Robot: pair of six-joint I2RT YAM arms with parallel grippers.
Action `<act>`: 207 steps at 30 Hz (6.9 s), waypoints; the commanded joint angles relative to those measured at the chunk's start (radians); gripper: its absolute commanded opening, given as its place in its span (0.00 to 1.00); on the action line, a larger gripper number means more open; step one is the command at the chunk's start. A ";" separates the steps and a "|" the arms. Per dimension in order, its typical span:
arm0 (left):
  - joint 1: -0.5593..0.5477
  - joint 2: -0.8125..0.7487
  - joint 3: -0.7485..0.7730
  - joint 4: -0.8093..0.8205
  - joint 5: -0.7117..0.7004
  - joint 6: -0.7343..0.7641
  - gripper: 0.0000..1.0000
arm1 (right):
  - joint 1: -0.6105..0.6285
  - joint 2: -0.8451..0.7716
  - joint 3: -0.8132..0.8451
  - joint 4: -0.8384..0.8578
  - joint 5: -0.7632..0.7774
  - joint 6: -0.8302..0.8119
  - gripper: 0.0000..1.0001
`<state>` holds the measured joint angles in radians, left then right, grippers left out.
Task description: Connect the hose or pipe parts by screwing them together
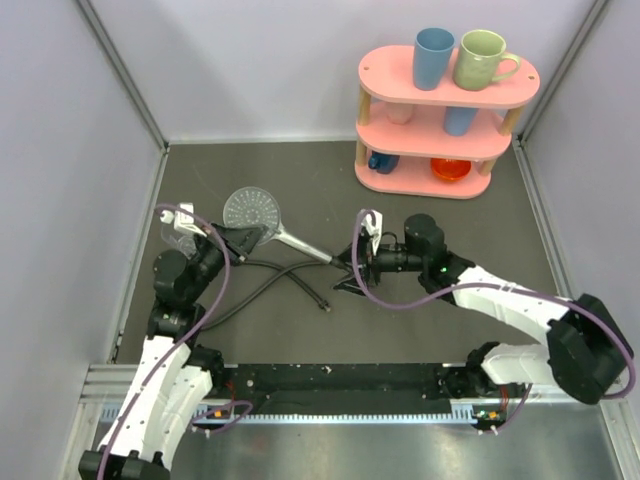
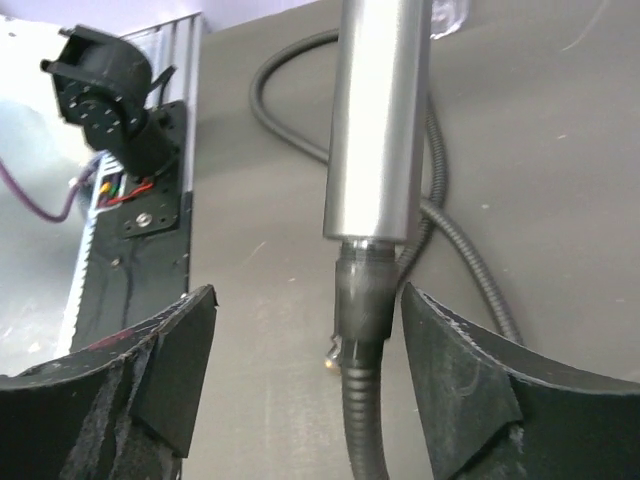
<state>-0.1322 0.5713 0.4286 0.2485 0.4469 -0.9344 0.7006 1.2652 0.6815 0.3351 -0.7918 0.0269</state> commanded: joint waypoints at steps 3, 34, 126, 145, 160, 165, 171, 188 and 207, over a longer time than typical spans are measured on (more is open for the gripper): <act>-0.003 -0.039 0.226 -0.440 -0.247 -0.056 0.00 | 0.097 -0.148 -0.016 -0.002 0.372 -0.162 0.76; -0.004 0.075 0.464 -0.971 -0.228 -0.273 0.00 | 0.623 0.079 0.049 0.236 1.243 -0.931 0.00; -0.003 -0.128 -0.214 0.528 -0.013 -0.003 0.00 | 0.082 0.057 0.290 -0.266 -0.038 -0.033 0.05; -0.003 0.054 0.510 -0.822 -0.419 -0.159 0.00 | 0.444 -0.250 -0.037 0.016 1.035 -0.641 0.63; -0.004 0.134 0.676 -1.081 -0.424 -0.224 0.00 | 0.660 0.086 0.049 0.415 1.347 -1.085 0.53; -0.003 0.130 0.670 -1.081 -0.406 -0.230 0.00 | 0.674 0.138 0.087 0.423 1.342 -1.084 0.33; -0.003 0.085 0.580 -0.899 -0.306 -0.094 0.00 | 0.665 0.119 0.131 0.308 1.264 -0.937 0.00; -0.003 -0.061 0.012 0.192 0.121 0.103 0.00 | 0.111 0.092 0.352 -0.226 0.027 -0.142 0.00; -0.003 -0.030 0.114 -0.231 -0.141 -0.016 0.00 | 0.074 -0.010 0.192 -0.153 0.340 -0.063 0.65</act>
<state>-0.1337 0.5308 0.4034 0.2256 0.4026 -0.8841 0.7284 1.3643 0.9459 0.0650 -0.7113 0.0040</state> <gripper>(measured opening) 0.325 0.617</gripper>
